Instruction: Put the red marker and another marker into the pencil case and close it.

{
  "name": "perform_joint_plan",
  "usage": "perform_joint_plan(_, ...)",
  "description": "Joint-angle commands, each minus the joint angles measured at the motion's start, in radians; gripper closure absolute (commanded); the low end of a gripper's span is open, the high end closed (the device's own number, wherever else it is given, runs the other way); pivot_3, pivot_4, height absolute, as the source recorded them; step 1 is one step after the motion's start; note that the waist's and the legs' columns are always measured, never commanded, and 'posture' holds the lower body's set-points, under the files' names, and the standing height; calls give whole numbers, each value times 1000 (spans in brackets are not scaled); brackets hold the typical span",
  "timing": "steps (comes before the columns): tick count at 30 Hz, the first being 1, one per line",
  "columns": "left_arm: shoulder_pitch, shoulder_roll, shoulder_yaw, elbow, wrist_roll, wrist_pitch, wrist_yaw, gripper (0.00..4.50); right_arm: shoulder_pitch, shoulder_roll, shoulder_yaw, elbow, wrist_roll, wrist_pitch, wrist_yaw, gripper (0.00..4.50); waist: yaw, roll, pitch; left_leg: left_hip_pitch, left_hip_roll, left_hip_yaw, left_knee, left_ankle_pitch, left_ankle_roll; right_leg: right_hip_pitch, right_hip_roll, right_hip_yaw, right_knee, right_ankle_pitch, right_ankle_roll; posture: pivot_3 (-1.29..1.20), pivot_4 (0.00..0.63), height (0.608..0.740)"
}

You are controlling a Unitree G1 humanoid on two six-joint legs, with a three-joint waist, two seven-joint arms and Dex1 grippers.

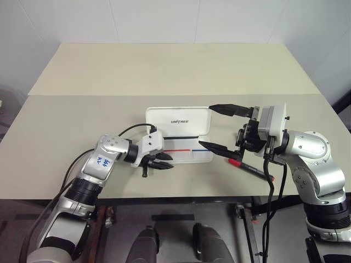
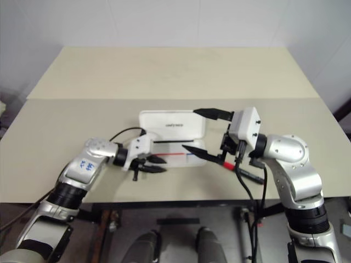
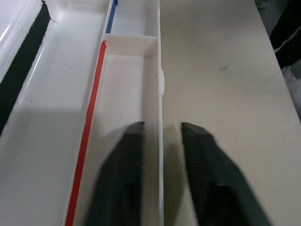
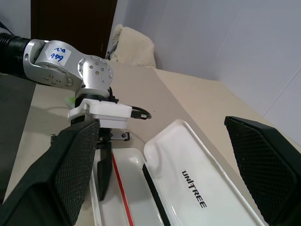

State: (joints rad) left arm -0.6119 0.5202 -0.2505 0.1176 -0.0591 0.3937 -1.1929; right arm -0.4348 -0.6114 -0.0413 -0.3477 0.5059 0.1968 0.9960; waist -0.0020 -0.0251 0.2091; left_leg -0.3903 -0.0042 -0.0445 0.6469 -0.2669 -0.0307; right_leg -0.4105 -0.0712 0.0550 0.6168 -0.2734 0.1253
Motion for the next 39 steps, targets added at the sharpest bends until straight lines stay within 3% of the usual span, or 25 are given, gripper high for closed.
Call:
perform_joint_plan(1,15,-5,-7,-54,-26,1,8,2077,0,5,-2,-29,10,-4,-10,0,0,0,0,0,0,0,0,0,0,0,0,0,0,0,0,0,150,740)
perform_joint_plan(7,15,-18,22,-51,-52,-44,23,71,2,9,0,-27,10,-4,-10,0,0,0,0,0,0,0,0,0,0,0,0,0,0,0,0,0,150,740)
perform_joint_plan(10,6,-74,91,-59,-144,11,59,28,5,10,0,-23,10,-4,-9,0,0,0,0,0,0,0,0,0,0,0,0,0,0,0,0,0,150,740)
perform_joint_plan(14,4,-84,102,-46,-158,-114,39,28,12,10,-3,-20,10,-2,-10,0,-2,0,0,0,0,0,0,0,0,0,0,0,0,0,0,0,150,740)
perform_joint_plan(18,16,-89,112,-39,-189,-132,36,28,22,5,-9,-21,10,2,-12,0,-2,0,0,1,0,0,0,0,0,0,0,0,0,0,0,0,150,740)
perform_joint_plan(25,50,-90,171,-75,-327,-221,-55,28,176,-151,-102,37,-5,67,30,0,5,0,0,0,0,0,0,0,0,0,-1,0,-1,0,-1,0,150,740)
perform_joint_plan(32,74,14,234,-125,-420,-196,-141,28,301,-231,-131,181,-58,17,94,0,-9,0,0,2,0,3,-1,0,0,1,0,2,0,0,-1,0,150,740)
perform_joint_plan(39,91,149,318,-66,-420,-229,-177,28,320,-203,-109,300,-76,-23,129,0,-24,0,0,3,1,3,0,0,0,1,2,2,1,-1,-1,0,150,740)
